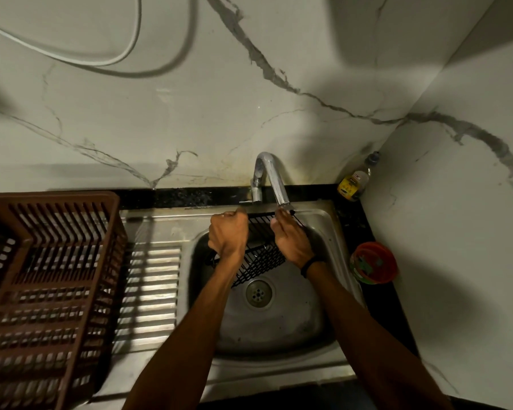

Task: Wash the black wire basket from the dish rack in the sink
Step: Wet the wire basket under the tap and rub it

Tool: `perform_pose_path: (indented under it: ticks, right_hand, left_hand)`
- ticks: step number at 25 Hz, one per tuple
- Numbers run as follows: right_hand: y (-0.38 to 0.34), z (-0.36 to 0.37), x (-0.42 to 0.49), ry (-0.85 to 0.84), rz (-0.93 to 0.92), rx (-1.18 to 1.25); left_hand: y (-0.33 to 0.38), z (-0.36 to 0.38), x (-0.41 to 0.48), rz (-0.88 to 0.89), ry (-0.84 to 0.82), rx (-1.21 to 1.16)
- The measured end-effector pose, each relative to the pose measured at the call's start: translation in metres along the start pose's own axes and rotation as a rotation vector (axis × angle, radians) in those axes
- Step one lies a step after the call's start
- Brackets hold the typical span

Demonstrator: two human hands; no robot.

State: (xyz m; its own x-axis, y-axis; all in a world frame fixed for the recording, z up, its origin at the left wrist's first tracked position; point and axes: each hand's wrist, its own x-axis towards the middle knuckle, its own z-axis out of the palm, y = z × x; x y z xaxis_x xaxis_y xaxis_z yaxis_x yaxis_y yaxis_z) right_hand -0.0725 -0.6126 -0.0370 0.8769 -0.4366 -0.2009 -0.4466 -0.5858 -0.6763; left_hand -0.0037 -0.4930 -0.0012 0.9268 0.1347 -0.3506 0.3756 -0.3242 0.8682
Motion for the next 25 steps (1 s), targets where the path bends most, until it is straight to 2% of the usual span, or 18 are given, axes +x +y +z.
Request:
perform_pose_path:
  ticks: [3,4,7,8,11,12,15,16,19,20,22,23,24,25]
  right_hand:
    - [-0.025,0.014,-0.025,-0.054,-0.386,-0.113]
    - [-0.017,0.014,-0.019,-0.053,-0.422,-0.134]
    - [0.006,0.003,0.003,0.01,-0.1,0.006]
    - [0.002,0.004,0.0,0.003,-0.095,0.016]
    - [-0.012,0.014,-0.018,-0.065,-0.395,-0.094]
    - [-0.007,0.011,-0.014,-0.055,-0.379,-0.086]
    - [0.018,-0.005,0.01,0.071,0.062,0.057]
    - [0.014,-0.002,0.006,0.052,0.043,0.032]
    - [-0.003,0.01,-0.01,-0.08,-0.35,-0.138]
    - [0.001,0.005,-0.005,-0.082,-0.338,-0.117]
    - [0.019,-0.009,0.016,-0.014,-0.011,-0.006]
    - [0.025,-0.011,0.021,-0.004,0.09,-0.008]
    - [0.021,-0.009,0.016,-0.031,0.071,-0.053]
    - [0.013,-0.004,0.007,-0.08,-0.05,-0.122]
  left_hand:
    - [0.003,-0.001,0.0,-0.021,-0.02,0.011]
    - [0.004,-0.001,-0.001,-0.021,-0.025,0.017]
    - [0.007,-0.003,-0.009,0.004,0.003,0.012]
    - [0.008,-0.005,-0.01,0.013,0.011,0.011]
    - [0.006,-0.008,-0.007,-0.016,0.024,-0.026]
    - [0.005,-0.008,-0.008,-0.014,0.022,-0.026]
    - [0.003,-0.009,-0.009,0.014,0.021,-0.018]
    - [0.004,-0.011,-0.009,0.011,0.031,-0.02]
    - [0.005,-0.013,-0.004,-0.023,0.045,-0.033]
    - [0.007,-0.012,-0.004,-0.016,0.04,-0.026]
    - [0.009,-0.011,-0.007,0.018,0.041,-0.024]
    - [0.009,-0.013,-0.007,0.029,0.048,-0.022]
    - [0.008,-0.013,-0.006,0.029,0.05,-0.023]
    - [0.006,-0.013,-0.003,0.022,0.05,-0.023]
